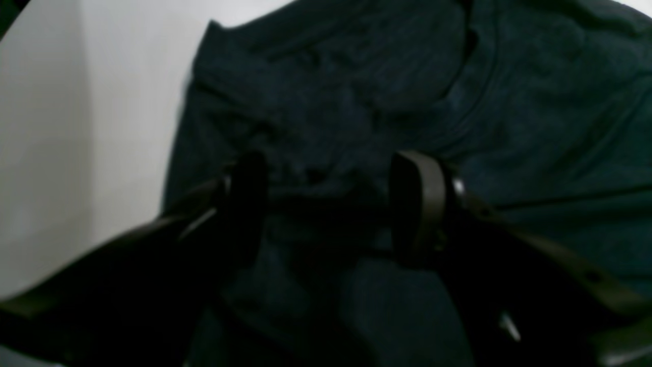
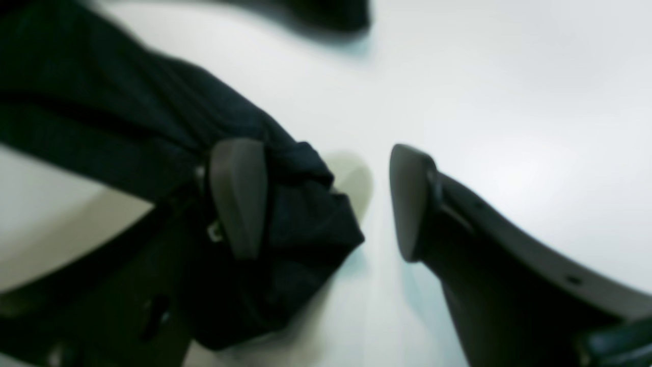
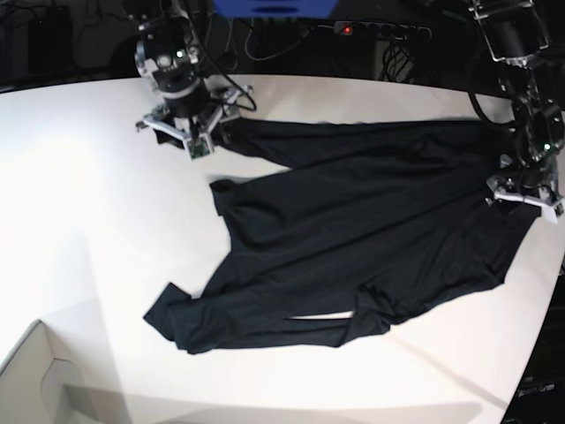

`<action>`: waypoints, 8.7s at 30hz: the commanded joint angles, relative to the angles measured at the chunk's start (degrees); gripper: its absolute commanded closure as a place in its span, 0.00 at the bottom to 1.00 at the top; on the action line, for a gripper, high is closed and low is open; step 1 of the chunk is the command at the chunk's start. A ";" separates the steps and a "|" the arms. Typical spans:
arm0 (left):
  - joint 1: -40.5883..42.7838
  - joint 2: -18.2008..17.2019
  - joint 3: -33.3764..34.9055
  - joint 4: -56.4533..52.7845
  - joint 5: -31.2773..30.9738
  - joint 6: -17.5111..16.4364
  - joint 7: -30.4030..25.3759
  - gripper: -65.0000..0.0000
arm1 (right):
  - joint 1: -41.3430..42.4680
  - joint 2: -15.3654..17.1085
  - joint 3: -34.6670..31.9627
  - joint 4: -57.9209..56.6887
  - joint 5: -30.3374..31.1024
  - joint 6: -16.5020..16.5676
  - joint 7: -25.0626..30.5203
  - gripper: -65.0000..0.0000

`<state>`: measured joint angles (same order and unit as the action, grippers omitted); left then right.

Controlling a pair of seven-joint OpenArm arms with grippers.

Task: Layout the t-shirt on the table in an organized manner, then fold the t-shirt properly
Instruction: 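Release the shirt and move the right gripper to the collar edge, then grasp the collar edge with the right gripper and drag it outward, then release the collar and move the right gripper over the shirt's middle, then grasp the shirt body with both grippers and pull it flat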

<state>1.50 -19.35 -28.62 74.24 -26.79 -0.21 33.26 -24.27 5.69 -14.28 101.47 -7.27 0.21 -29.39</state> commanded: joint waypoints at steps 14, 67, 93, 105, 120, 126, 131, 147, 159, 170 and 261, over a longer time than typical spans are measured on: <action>-1.01 -1.35 -0.26 0.97 -0.16 -0.10 -1.12 0.43 | 9.63 0.42 2.55 -2.09 -0.34 0.10 -0.28 0.41; -1.10 -1.09 -0.26 0.88 -0.07 -0.10 -1.21 0.43 | 5.41 8.50 1.84 14.00 -0.42 0.01 4.64 1.00; -1.10 -2.40 -4.65 2.29 -0.16 -0.10 -0.86 0.43 | 3.66 11.14 4.83 -2.44 -0.51 0.01 4.02 1.00; -0.40 -0.03 -4.74 15.21 -0.25 -0.10 -0.68 0.42 | 0.58 11.23 7.56 -0.77 -0.51 0.01 4.02 1.00; 0.57 -1.61 -4.74 8.88 -0.07 -0.10 -0.95 0.42 | -1.35 10.88 16.79 0.73 -0.42 0.01 3.94 0.80; 0.57 -2.32 -4.74 8.62 0.19 -0.10 -1.04 0.42 | -2.41 8.94 19.60 2.13 -0.25 0.10 3.94 0.67; -0.57 -3.11 -4.74 7.21 0.10 -0.10 -1.12 0.42 | -2.32 2.17 26.37 6.35 -0.34 0.10 4.20 0.62; -16.84 -9.88 1.41 -11.95 0.37 -0.10 -1.21 0.42 | -7.68 -4.42 11.87 14.18 -0.34 -0.08 4.55 0.45; -26.68 -9.96 4.31 -26.19 0.37 -0.10 -1.21 0.43 | -3.64 -4.42 -22.16 14.09 -0.42 -0.25 4.64 0.45; -26.86 -10.05 12.05 -26.98 0.37 -0.10 -1.30 0.43 | 2.69 -5.56 -33.06 7.76 -5.79 -0.16 4.55 0.45; -17.01 -8.03 11.87 -20.22 -0.07 -0.10 -1.65 0.42 | 24.32 -4.07 -10.90 -18.61 2.65 0.19 4.38 0.45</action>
<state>-14.28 -26.13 -16.38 53.19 -26.61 -0.38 32.75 -0.82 1.78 -25.28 81.84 -4.45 0.36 -26.30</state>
